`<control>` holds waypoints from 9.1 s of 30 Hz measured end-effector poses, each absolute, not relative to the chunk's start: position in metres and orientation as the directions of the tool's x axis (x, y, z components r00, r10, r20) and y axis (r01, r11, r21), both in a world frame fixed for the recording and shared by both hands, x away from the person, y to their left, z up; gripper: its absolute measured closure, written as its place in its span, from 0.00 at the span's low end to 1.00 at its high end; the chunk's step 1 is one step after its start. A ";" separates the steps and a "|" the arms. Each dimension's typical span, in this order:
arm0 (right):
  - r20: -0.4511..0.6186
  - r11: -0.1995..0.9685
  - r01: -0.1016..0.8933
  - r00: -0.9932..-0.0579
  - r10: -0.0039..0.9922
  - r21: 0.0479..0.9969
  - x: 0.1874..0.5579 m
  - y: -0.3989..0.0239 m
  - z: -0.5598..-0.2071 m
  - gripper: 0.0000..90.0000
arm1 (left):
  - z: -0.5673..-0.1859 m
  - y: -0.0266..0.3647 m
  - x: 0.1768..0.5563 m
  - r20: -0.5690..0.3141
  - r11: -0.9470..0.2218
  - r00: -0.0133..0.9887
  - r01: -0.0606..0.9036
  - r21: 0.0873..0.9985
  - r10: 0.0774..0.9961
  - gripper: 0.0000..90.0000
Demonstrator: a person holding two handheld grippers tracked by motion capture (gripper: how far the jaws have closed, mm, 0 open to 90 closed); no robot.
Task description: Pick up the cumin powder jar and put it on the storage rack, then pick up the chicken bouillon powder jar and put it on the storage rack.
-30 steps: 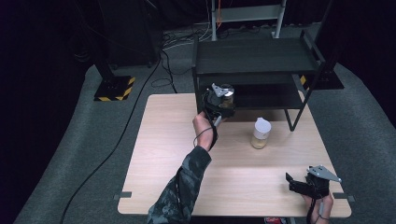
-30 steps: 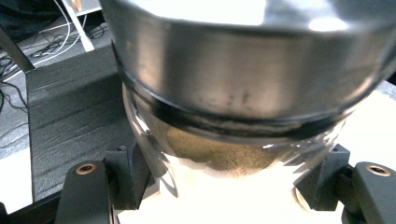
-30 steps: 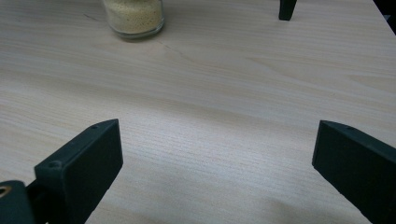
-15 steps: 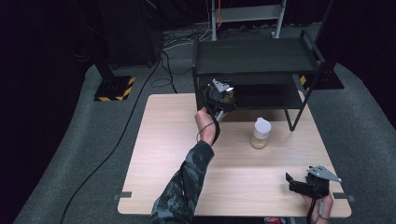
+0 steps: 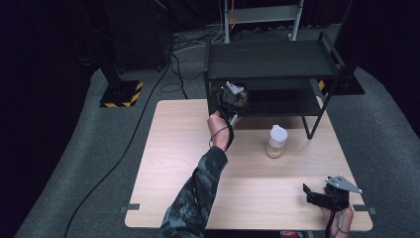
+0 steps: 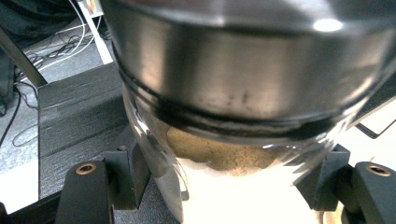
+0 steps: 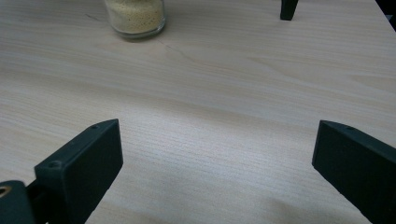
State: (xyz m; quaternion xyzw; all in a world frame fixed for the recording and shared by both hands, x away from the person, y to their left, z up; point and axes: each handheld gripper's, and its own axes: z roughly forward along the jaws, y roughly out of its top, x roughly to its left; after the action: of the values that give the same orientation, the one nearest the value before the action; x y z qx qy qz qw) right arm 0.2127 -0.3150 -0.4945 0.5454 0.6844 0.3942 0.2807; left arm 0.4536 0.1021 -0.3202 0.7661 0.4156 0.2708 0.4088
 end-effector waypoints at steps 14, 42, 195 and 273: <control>0.045 0.096 0.526 -0.249 0.968 0.845 0.213 -0.315 -0.494 0.01 | -0.322 0.100 0.462 0.077 -0.333 0.510 0.433 0.838 0.857 0.34; 0.040 0.100 0.525 -0.249 0.968 0.845 0.213 -0.314 -0.494 0.01 | -0.334 0.110 0.471 0.028 -0.288 0.511 0.438 0.851 0.859 0.33; 0.026 0.062 0.486 -0.171 0.985 0.872 0.226 -0.262 -0.482 0.00 | -0.472 0.214 0.307 0.007 -0.382 0.539 0.588 0.713 0.842 0.00; 0.095 -0.031 0.349 -0.167 0.981 0.937 0.318 -0.202 -0.485 0.33 | -0.471 0.215 0.308 0.012 -0.400 0.559 0.578 0.712 0.829 0.00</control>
State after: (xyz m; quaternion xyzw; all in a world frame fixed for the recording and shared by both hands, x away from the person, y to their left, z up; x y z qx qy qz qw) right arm 0.3181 -0.2021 -0.4852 0.5481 0.6068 0.4639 0.3410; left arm 0.3078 0.2154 -0.4713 0.8156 0.4312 0.1859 0.3381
